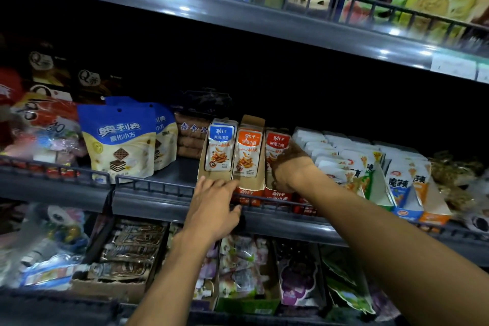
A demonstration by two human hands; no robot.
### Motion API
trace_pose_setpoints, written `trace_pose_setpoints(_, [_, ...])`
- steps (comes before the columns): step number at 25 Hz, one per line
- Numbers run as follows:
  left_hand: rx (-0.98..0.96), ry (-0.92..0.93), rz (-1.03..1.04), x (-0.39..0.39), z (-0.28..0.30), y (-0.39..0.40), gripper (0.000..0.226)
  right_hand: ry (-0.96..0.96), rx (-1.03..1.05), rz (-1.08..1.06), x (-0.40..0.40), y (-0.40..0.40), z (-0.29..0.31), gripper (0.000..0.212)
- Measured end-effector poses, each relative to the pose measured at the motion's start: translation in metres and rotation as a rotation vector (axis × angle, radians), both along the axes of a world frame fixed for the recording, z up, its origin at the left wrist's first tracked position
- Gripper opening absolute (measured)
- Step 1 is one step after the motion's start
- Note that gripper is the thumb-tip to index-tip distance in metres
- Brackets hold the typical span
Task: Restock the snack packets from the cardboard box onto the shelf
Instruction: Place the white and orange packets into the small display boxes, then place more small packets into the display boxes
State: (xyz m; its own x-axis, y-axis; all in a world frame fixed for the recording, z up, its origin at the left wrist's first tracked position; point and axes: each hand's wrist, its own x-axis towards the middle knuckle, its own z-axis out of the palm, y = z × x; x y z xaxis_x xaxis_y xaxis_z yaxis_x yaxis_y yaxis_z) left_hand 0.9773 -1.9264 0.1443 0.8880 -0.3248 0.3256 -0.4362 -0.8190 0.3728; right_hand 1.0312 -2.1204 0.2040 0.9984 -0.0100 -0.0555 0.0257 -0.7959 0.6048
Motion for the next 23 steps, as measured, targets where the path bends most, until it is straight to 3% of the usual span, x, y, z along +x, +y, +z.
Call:
trace_pose_setpoints(2, [0.005,0.008,0.021,-0.002,-0.002,-0.002,0.073,-0.073,-0.14,0.086,-0.009,0.001,-0.002,0.033])
trace_pose_setpoints(4, [-0.013,0.024,0.054,-0.007,-0.003,-0.006,0.084,-0.184,-0.063,0.186,-0.03,0.004,0.0,0.051])
trace_pose_setpoints(8, [-0.145,0.054,0.09,-0.028,0.0,-0.013,0.088,-0.305,0.368,0.34,-0.092,0.012,0.0,0.083])
trace_pose_setpoints(13, [-0.256,0.096,0.143,-0.075,-0.014,-0.013,0.084,-0.242,0.912,0.227,-0.174,-0.006,-0.046,0.095])
trace_pose_setpoints(16, [-0.281,0.249,0.125,-0.11,-0.051,-0.015,0.054,-0.108,1.125,-0.013,-0.227,-0.032,-0.136,0.093])
trace_pose_setpoints(19, [-0.078,0.601,-0.018,-0.152,-0.122,-0.021,0.036,0.121,1.326,-0.484,-0.283,-0.049,-0.247,0.069])
trace_pose_setpoints(23, [0.274,1.065,-0.03,-0.198,-0.227,-0.022,0.053,0.428,1.373,-0.74,-0.328,-0.057,-0.332,0.045])
